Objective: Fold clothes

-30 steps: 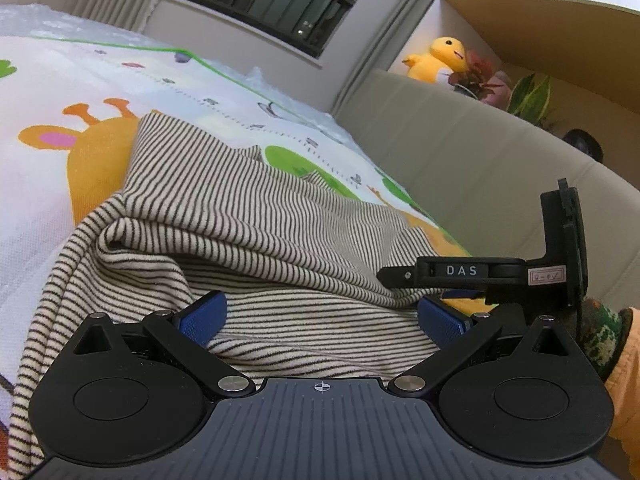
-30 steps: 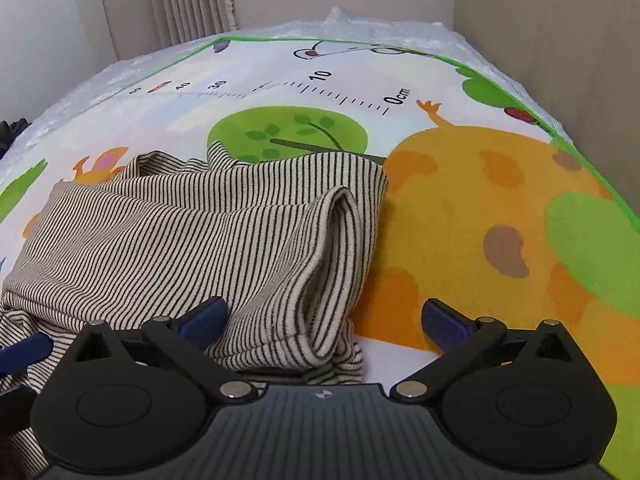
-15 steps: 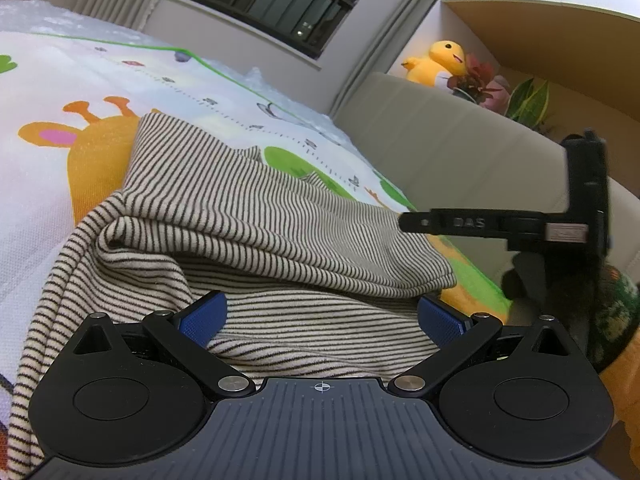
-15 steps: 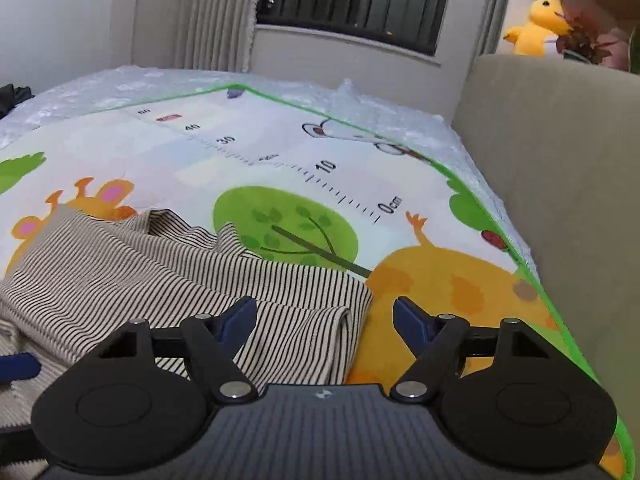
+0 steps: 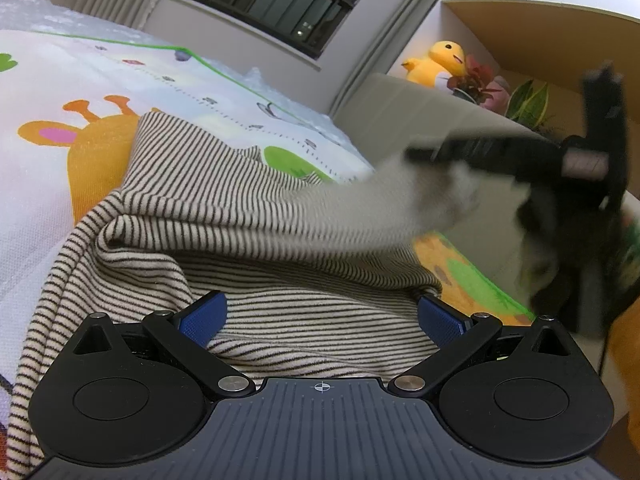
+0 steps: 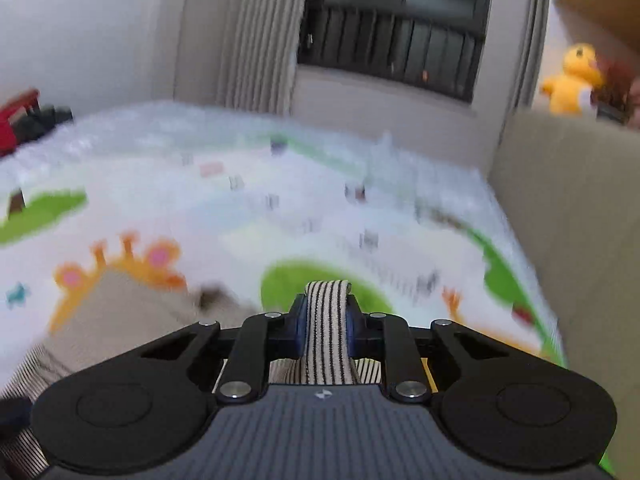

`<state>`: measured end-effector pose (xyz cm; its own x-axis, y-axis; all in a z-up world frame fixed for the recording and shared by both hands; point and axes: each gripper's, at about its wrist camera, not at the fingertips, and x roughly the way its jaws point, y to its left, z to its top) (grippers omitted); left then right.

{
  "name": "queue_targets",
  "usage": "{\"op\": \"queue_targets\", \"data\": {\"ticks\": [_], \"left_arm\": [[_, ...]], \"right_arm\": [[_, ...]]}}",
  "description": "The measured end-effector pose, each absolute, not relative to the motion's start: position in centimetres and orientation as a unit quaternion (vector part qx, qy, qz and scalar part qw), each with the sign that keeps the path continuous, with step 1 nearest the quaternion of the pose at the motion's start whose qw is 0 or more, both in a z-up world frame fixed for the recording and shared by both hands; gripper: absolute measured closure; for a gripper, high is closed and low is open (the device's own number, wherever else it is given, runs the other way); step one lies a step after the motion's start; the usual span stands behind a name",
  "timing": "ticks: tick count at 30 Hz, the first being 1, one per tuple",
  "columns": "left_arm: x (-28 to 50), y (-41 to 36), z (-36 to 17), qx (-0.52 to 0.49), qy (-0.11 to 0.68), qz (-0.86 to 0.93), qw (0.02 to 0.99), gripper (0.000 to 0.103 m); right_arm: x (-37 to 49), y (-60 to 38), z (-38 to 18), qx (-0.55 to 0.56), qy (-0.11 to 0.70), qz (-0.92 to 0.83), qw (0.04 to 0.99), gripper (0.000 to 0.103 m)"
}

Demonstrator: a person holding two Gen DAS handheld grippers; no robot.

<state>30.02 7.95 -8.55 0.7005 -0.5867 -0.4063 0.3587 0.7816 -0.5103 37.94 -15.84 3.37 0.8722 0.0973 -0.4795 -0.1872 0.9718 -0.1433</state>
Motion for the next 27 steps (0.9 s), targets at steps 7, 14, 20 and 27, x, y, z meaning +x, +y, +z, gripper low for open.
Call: {"op": "queue_targets", "data": {"ticks": [7, 14, 20, 27], "left_arm": [[29.9, 8.0, -8.7, -0.205, 0.283, -0.264, 0.899, 0.000], [30.1, 7.9, -8.7, -0.202, 0.284, -0.263, 0.900, 0.000], [30.2, 7.9, -8.6, -0.200, 0.285, -0.262, 0.900, 0.000], [30.1, 7.7, -8.7, -0.193, 0.287, -0.260, 0.901, 0.000]], "right_arm": [[39.2, -19.3, 1.3, -0.057, 0.266, 0.038, 0.962, 0.085], [39.7, -22.6, -4.5, -0.044, 0.323, -0.013, 0.945, 0.078], [37.0, -22.7, -1.6, -0.017, 0.272, 0.034, 0.962, 0.076], [36.5, -20.6, -5.6, 0.014, 0.326, 0.089, 0.941, 0.043]]}}
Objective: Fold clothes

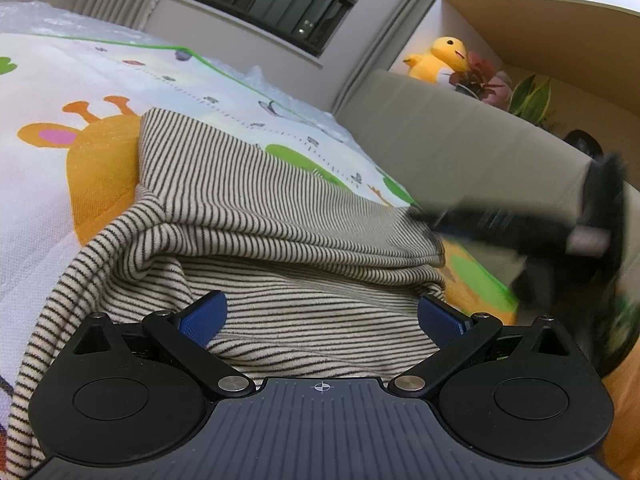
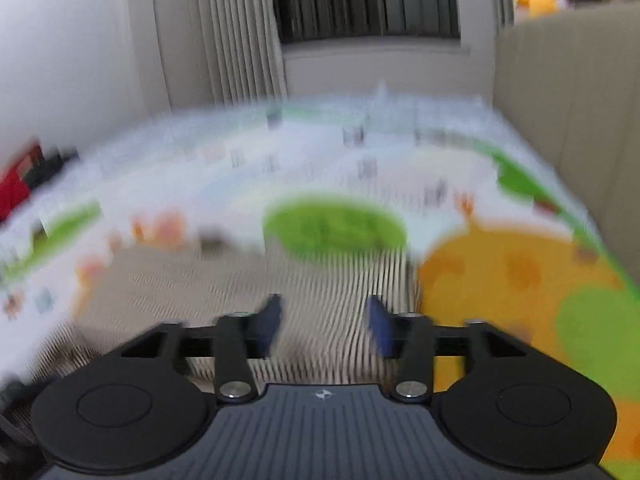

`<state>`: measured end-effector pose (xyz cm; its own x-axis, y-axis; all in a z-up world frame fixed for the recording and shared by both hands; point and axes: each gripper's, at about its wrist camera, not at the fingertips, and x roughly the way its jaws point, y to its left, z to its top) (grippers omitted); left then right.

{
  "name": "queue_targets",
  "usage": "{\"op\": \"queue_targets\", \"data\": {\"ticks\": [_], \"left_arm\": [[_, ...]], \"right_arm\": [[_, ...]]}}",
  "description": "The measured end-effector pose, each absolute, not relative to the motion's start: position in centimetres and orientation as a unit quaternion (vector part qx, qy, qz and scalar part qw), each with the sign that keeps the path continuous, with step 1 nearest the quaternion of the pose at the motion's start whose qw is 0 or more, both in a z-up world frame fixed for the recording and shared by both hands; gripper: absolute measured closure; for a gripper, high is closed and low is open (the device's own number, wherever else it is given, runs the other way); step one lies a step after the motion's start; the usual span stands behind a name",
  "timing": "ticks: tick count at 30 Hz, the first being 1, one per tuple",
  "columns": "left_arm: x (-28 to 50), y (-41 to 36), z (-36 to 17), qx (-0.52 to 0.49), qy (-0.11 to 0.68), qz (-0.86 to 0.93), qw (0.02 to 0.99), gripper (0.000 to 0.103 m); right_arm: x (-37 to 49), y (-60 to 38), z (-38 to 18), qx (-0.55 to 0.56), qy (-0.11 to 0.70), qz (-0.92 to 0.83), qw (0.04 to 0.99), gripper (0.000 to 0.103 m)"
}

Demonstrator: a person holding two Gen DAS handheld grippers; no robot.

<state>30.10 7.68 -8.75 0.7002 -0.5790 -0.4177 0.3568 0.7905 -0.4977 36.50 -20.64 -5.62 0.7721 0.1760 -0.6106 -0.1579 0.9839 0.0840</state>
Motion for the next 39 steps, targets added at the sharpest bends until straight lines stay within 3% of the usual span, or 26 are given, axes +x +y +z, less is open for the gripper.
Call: {"op": "queue_targets", "data": {"ticks": [10, 14, 17, 22, 26, 30, 38, 39], "left_arm": [[31.1, 7.0, -5.7, -0.155, 0.307, -0.269, 0.899, 0.000], [32.8, 7.6, -3.0, -0.131, 0.246, -0.261, 0.924, 0.000], [35.8, 8.0, -5.2, -0.114, 0.288, -0.220, 0.925, 0.000], [36.0, 9.3, -7.3, -0.142, 0.278, -0.231, 0.921, 0.000], [36.0, 9.2, -7.4, -0.135, 0.276, -0.228, 0.924, 0.000], [36.0, 9.3, -7.3, -0.139, 0.271, -0.229, 0.924, 0.000], [35.8, 10.3, -7.7, -0.167, 0.266, -0.239, 0.919, 0.000], [35.8, 10.4, -7.7, -0.171, 0.266, -0.240, 0.918, 0.000]], "right_arm": [[35.0, -20.7, -7.5, 0.000, 0.301, 0.078, 0.951, 0.040], [34.9, -20.8, -7.6, 0.008, 0.299, 0.081, 0.951, 0.040], [35.0, -20.7, -7.6, 0.008, 0.300, 0.082, 0.950, 0.038], [35.5, -20.3, -6.6, 0.002, 0.306, 0.084, 0.948, 0.037], [36.7, -19.0, -3.6, 0.000, 0.285, 0.110, 0.952, 0.051], [41.1, -16.5, -2.1, 0.010, 0.287, 0.128, 0.949, 0.053], [48.7, -13.6, -7.7, -0.022, 0.353, 0.100, 0.930, 0.052], [48.5, -13.7, -7.6, -0.023, 0.351, 0.104, 0.930, 0.058]]}}
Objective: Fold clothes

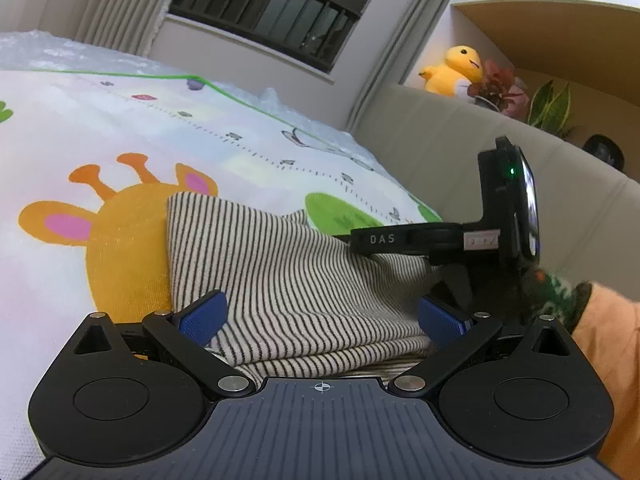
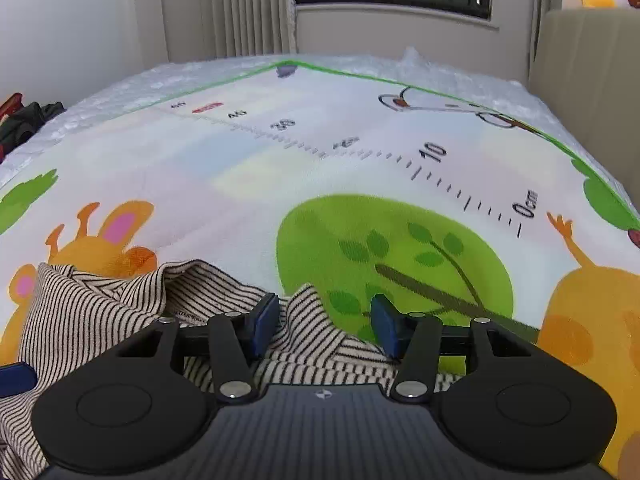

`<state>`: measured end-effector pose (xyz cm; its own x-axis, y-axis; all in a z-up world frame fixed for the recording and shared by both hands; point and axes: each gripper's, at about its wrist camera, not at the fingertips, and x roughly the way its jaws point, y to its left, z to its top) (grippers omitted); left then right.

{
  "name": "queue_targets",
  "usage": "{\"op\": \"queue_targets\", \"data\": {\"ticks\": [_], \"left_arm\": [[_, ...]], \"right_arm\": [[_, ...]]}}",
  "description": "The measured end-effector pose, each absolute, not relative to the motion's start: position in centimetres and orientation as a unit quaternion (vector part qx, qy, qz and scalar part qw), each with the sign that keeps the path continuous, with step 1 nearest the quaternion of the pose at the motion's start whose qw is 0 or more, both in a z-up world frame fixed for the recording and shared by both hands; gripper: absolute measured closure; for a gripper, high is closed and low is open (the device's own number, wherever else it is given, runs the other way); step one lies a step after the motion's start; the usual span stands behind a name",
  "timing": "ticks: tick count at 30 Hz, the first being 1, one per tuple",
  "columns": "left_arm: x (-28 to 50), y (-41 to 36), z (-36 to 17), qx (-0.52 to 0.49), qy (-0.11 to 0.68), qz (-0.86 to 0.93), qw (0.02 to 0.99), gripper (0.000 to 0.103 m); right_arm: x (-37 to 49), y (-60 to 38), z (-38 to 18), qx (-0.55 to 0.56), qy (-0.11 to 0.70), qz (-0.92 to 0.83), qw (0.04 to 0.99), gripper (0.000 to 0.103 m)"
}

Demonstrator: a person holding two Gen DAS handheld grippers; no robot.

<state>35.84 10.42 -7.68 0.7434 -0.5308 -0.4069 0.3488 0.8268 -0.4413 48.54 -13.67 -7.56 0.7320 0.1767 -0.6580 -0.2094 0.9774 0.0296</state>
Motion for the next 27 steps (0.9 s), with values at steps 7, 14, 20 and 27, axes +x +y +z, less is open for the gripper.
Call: {"op": "queue_targets", "data": {"ticks": [7, 14, 20, 27], "left_arm": [[35.3, 11.6, -7.3, -0.204, 0.246, -0.251, 0.914, 0.000], [30.3, 17.4, -3.9, -0.252, 0.209, -0.182, 0.927, 0.000], [27.7, 18.4, -0.3, -0.276, 0.184, -0.162, 0.929, 0.000], [28.7, 11.4, -2.6, -0.207, 0.263, -0.221, 0.916, 0.000]], "right_arm": [[44.9, -13.5, -4.8, -0.033, 0.334, 0.127, 0.933, 0.090], [34.9, -16.2, 0.5, 0.015, 0.281, 0.217, 0.935, 0.098], [27.4, -18.0, -2.0, 0.028, 0.318, 0.234, 0.918, 0.103], [27.5, -19.8, -1.6, 0.050, 0.303, 0.201, 0.930, 0.085]]}}
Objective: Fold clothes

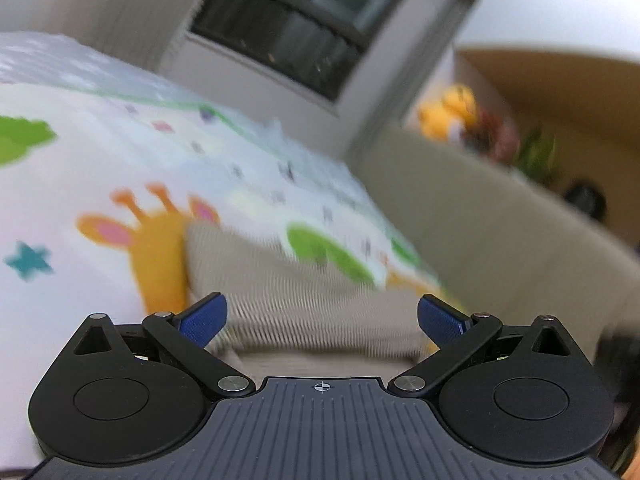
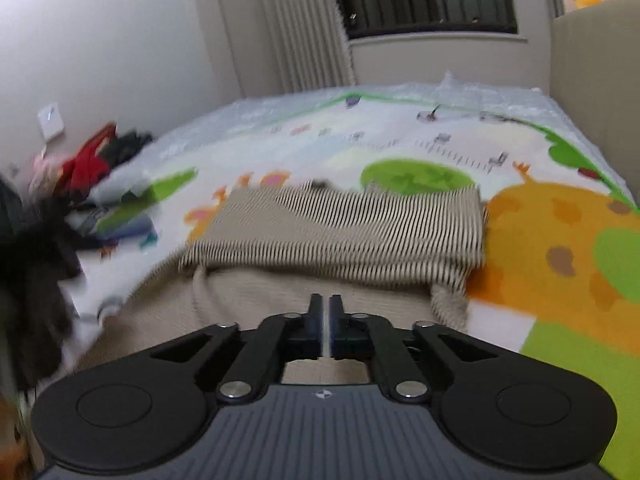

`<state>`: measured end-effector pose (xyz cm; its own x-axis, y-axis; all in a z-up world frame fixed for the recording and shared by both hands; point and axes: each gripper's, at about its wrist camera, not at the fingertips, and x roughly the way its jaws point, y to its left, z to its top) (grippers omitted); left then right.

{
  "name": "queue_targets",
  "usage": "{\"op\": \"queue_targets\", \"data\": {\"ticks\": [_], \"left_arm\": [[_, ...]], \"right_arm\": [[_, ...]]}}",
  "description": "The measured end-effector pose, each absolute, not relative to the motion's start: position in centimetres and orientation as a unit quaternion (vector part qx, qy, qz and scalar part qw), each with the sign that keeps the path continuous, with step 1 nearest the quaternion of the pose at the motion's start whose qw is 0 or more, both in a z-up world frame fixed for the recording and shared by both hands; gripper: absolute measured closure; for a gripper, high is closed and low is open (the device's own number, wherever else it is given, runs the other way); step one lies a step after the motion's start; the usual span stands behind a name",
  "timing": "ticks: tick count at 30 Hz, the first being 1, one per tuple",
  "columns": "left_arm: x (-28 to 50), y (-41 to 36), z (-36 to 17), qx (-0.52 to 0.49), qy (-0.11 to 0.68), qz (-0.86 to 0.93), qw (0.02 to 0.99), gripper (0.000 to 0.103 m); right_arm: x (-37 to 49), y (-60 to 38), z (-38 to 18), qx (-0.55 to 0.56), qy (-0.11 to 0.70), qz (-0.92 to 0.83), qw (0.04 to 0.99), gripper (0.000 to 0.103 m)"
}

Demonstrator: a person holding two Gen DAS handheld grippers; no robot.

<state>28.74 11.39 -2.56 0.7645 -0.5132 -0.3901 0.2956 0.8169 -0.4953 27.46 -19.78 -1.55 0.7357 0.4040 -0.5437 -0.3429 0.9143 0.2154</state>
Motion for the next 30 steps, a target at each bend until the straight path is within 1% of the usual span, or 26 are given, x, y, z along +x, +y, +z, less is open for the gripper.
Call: {"op": "queue_targets", "data": {"ticks": [1, 3, 5, 8, 10, 13, 16, 17, 18, 19, 21, 25, 27, 29, 30], "left_arm": [[29.1, 10.6, -3.8, -0.201, 0.282, -0.220, 0.912, 0.000], [29.9, 9.0, -6.3, -0.188, 0.316, -0.219, 0.904, 0.000], [29.4, 8.4, -7.7, -0.167, 0.293, -0.214, 0.917, 0.000], [29.8, 8.2, -7.5, -0.162, 0.295, -0.215, 0.917, 0.000], [29.7, 8.5, -7.7, -0.173, 0.293, -0.219, 0.915, 0.000], [29.6, 8.9, -7.9, -0.185, 0.287, -0.225, 0.913, 0.000], [29.3, 9.5, -8.0, -0.197, 0.283, -0.230, 0.910, 0.000], [29.3, 9.6, -8.1, -0.201, 0.282, -0.232, 0.909, 0.000], [29.3, 9.8, -8.1, -0.205, 0.280, -0.233, 0.908, 0.000], [29.2, 9.9, -8.2, -0.208, 0.279, -0.234, 0.908, 0.000], [29.1, 10.1, -8.2, -0.215, 0.276, -0.236, 0.907, 0.000], [29.3, 10.5, -8.2, -0.227, 0.272, -0.240, 0.904, 0.000], [29.2, 11.5, -7.9, -0.253, 0.269, -0.258, 0.893, 0.000], [28.6, 13.4, -6.7, -0.289, 0.241, -0.282, 0.882, 0.000], [28.4, 14.4, -6.1, -0.307, 0.226, -0.294, 0.876, 0.000]], "right_arm": [[28.1, -19.8, -1.0, 0.051, 0.297, 0.197, 0.933, 0.071], [30.1, -19.5, -0.3, 0.045, 0.291, 0.193, 0.936, 0.062], [32.6, -18.9, -0.1, 0.037, 0.293, 0.188, 0.937, 0.062], [37.3, -17.5, -0.6, 0.026, 0.300, 0.175, 0.937, 0.062], [40.8, -16.5, -1.6, 0.021, 0.307, 0.158, 0.938, 0.065], [45.6, -15.1, -3.3, 0.015, 0.320, 0.134, 0.938, 0.065], [49.4, -14.2, -6.3, 0.013, 0.369, 0.119, 0.922, 0.066], [49.8, -14.0, -7.2, 0.011, 0.373, 0.116, 0.920, 0.066], [49.4, -13.8, -7.4, 0.009, 0.367, 0.119, 0.923, 0.073], [48.9, -13.8, -7.3, 0.009, 0.363, 0.127, 0.923, 0.085], [47.0, -14.3, -5.9, 0.027, 0.353, 0.150, 0.923, 0.092], [42.4, -15.6, -2.5, 0.072, 0.332, 0.205, 0.918, 0.094], [38.7, -16.0, -1.0, 0.087, 0.322, 0.239, 0.912, 0.094], [34.8, -16.4, -0.1, 0.103, 0.319, 0.271, 0.902, 0.094], [33.2, -16.6, -0.6, 0.110, 0.329, 0.280, 0.895, 0.095]]}}
